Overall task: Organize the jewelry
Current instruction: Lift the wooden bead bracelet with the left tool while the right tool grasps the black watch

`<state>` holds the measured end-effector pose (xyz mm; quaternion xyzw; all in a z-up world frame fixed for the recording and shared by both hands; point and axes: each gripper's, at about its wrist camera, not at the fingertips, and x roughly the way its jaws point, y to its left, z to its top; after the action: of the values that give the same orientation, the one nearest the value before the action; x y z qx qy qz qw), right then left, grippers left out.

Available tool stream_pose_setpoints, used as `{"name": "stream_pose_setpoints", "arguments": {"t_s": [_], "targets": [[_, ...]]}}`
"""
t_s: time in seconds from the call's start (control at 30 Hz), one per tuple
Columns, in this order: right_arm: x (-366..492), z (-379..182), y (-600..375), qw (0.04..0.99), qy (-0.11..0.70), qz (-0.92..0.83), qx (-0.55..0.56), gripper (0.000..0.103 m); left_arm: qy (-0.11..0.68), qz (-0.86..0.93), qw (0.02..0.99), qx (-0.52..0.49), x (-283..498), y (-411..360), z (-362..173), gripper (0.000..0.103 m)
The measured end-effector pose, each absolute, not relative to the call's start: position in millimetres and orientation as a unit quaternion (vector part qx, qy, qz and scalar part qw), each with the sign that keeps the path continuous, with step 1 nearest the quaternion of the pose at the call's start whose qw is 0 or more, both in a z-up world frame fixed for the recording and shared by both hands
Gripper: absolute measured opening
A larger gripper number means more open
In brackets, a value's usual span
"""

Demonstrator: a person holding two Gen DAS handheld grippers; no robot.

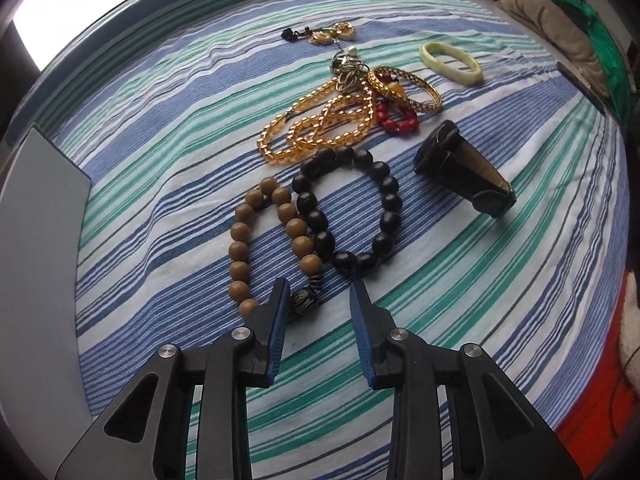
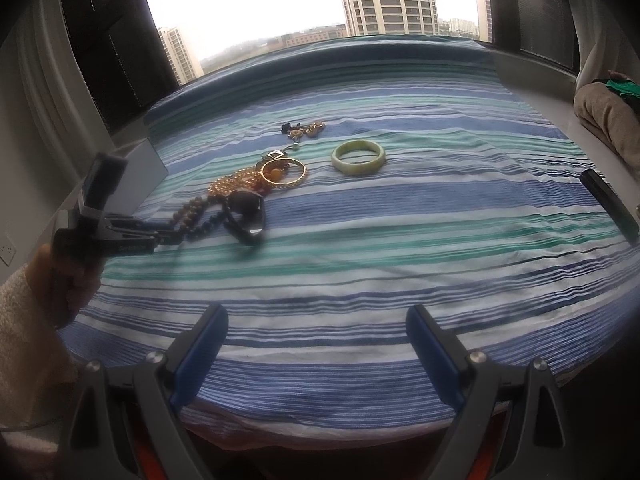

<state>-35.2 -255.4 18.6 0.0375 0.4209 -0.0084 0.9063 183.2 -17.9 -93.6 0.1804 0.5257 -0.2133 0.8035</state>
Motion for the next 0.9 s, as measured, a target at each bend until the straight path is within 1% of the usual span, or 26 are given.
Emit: {"name": "stream_pose_setpoints", "arguments": {"t_s": [0.07, 0.13, 0.2, 0.3, 0.37, 0.43, 0.5, 0.63, 0.67, 0.7, 0.73, 0.83, 0.87, 0.9], "targets": [[-35.3, 19.8, -254.8, 0.907, 0.419, -0.009, 0.035, 0.092, 0.532, -0.215, 0.801, 0.171, 185.3, -18.2, -94.2, 0.025], [-34.4, 23.2, -255.1, 0.908, 0.417, -0.006, 0.032, 0.092, 0.55, -0.224, 0.794, 0.133, 189.0, -11.2, -93.7, 0.011], [-30.0, 30.1, -254.8, 0.91, 0.415, 0.005, 0.018, 0.092, 0.557, -0.215, 0.796, 0.098, 190.1, -1.8, -92.6, 0.011], [-15.8, 46.0, -249.5, 0.906, 0.419, 0.033, -0.043, 0.092, 0.563, -0.208, 0.8, 0.001, 187.0, 25.1, -83.0, 0.011], [1.1, 53.0, -243.9, 0.894, 0.435, 0.054, -0.093, 0.092, 0.553, -0.213, 0.803, -0.062, 179.0, 44.2, -68.8, 0.011], [25.0, 56.1, -237.3, 0.88, 0.452, 0.077, -0.121, 0.092, 0.537, -0.213, 0.808, -0.114, 168.8, 61.9, -51.7, 0.011], [52.5, 53.7, -227.0, 0.867, 0.471, 0.117, -0.115, 0.092, 0.524, -0.209, 0.811, -0.153, 158.6, 76.7, -36.2, 0.011], [113.5, 26.1, -193.8, 0.827, 0.523, 0.203, -0.049, 0.092, 0.502, -0.195, 0.822, -0.188, 137.1, 95.7, -7.1, 0.011], [126.8, 15.9, -184.2, 0.817, 0.535, 0.21, -0.047, 0.086, 0.498, -0.19, 0.824, -0.193, 130.8, 100.4, -0.5, 0.011], [138.7, 5.8, -175.0, 0.811, 0.545, 0.21, -0.048, 0.072, 0.495, -0.187, 0.825, -0.199, 126.6, 104.5, 6.0, 0.011], [145.9, -5.4, -167.5, 0.804, 0.554, 0.21, -0.054, 0.066, 0.492, -0.183, 0.827, -0.202, 121.4, 109.2, 12.8, 0.011], [164.4, -35.3, -148.6, 0.776, 0.588, 0.209, -0.091, 0.054, 0.475, -0.167, 0.838, -0.211, 107.4, 131.0, 35.5, 0.011], [167.1, -42.8, -144.9, 0.766, 0.601, 0.207, -0.1, 0.036, 0.466, -0.161, 0.843, -0.215, 102.9, 139.7, 45.0, 0.011], [167.6, -45.8, -142.2, 0.761, 0.606, 0.203, -0.11, 0.015, 0.457, -0.151, 0.849, -0.219, 97.0, 152.7, 55.2, 0.011]]}}
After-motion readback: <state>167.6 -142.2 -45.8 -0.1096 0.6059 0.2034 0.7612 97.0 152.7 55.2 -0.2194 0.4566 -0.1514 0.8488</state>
